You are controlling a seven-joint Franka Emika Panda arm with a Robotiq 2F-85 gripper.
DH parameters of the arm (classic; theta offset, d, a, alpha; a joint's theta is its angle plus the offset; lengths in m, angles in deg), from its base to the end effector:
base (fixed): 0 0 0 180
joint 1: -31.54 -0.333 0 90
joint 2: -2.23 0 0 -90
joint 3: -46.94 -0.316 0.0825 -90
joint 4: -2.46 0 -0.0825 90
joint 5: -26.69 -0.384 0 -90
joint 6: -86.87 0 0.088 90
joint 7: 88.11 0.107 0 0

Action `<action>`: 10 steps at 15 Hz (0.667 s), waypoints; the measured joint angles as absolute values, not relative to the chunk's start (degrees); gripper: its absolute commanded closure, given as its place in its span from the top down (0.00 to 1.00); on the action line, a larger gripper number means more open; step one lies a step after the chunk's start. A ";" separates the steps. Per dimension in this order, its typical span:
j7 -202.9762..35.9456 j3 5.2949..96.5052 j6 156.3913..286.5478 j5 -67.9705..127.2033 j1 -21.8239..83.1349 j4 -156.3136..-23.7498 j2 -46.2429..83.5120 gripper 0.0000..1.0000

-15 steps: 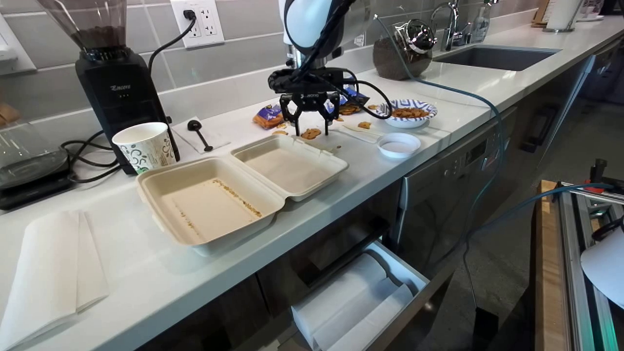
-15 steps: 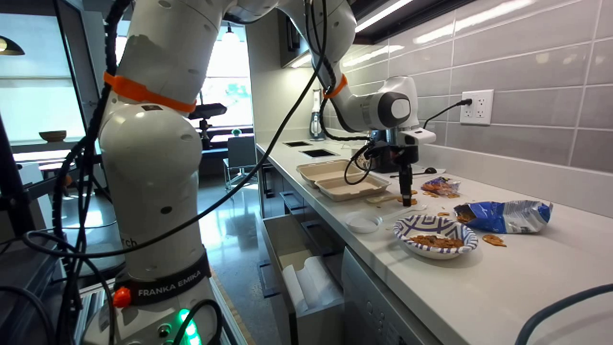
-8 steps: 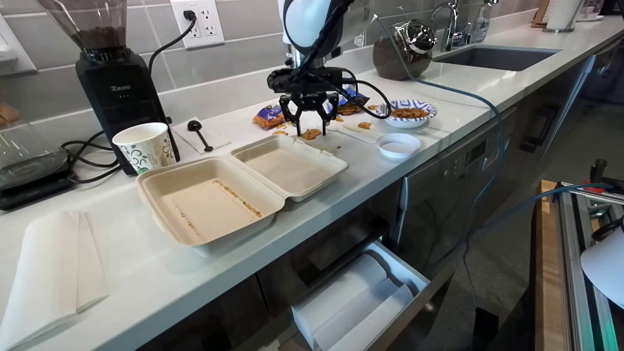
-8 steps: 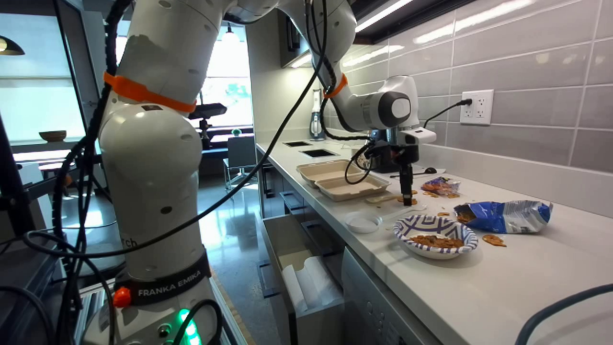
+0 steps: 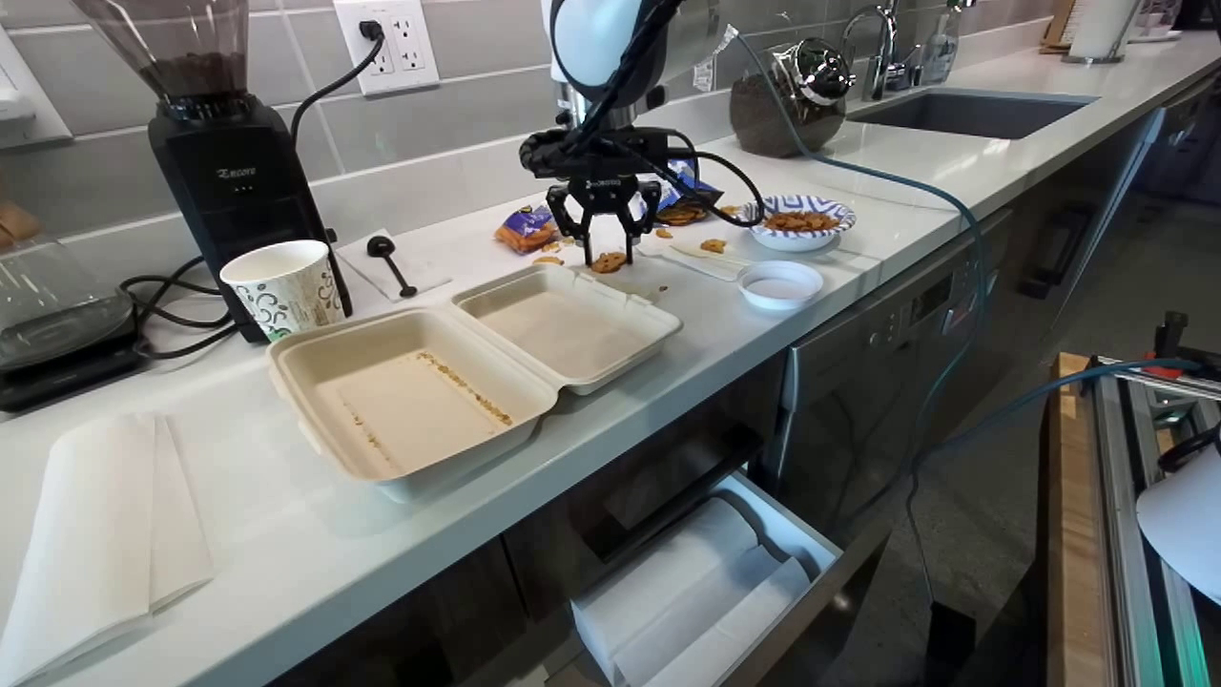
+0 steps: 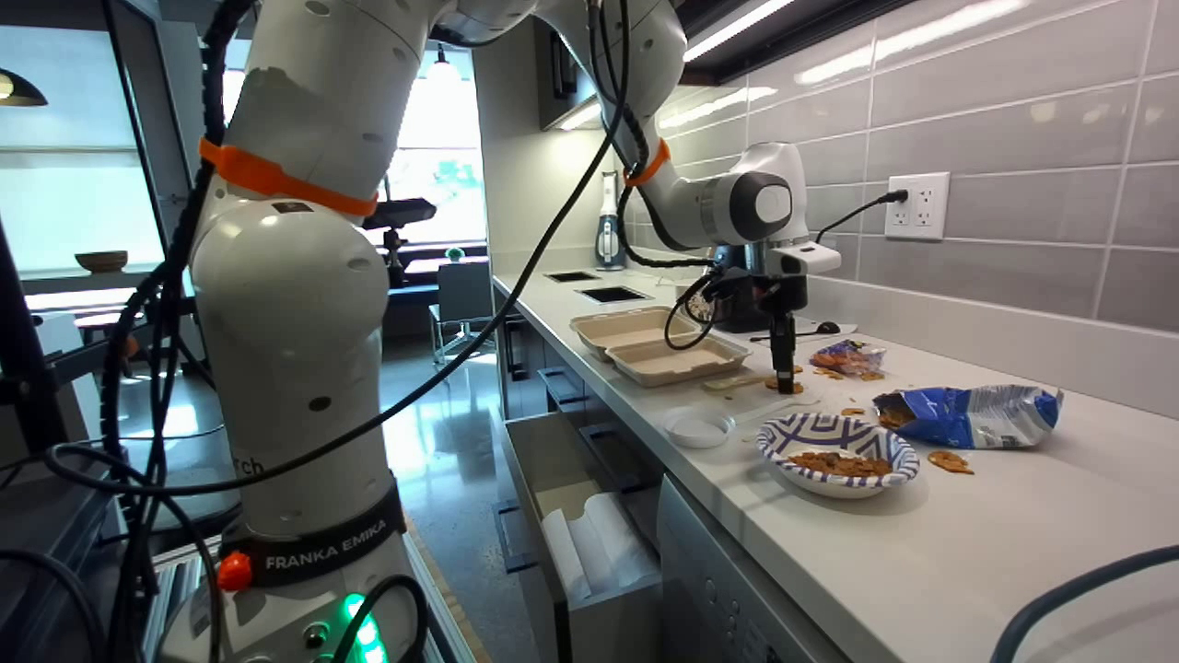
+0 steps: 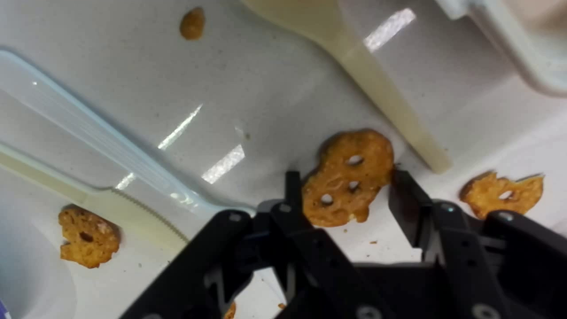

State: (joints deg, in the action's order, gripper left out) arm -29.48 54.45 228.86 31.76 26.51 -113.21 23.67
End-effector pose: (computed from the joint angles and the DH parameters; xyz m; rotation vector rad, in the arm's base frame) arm 0.6106 -0.0235 0.2745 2.7151 -1.4624 0.1946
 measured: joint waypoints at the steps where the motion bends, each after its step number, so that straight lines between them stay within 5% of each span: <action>1: -29.48 54.47 228.78 31.76 26.51 -113.08 23.66 0.50; 10: -29.32 54.49 228.68 31.76 26.50 -112.96 23.70 0.49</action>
